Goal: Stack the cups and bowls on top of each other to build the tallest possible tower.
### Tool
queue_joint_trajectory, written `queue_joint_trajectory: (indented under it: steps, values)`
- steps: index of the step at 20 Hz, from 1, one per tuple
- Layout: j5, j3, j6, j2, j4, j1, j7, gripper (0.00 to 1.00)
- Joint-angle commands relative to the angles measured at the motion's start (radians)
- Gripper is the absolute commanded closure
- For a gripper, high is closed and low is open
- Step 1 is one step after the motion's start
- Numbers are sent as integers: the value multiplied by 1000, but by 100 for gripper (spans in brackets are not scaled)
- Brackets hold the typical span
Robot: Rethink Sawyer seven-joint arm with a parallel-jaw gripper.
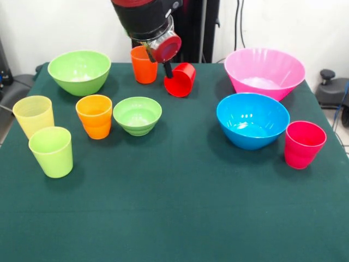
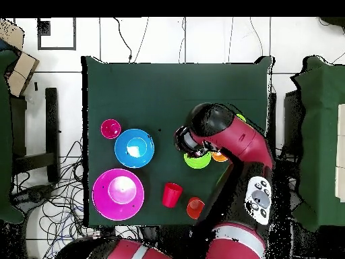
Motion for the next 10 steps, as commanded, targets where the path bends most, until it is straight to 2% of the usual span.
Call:
queue_joint_trajectory:
  steps: [1, 10]
  values:
    - [-55, 100, -173, -92, 97, -43, -71, 0]
    - [-66, 116, -178, -97, 102, -46, -50, 0]
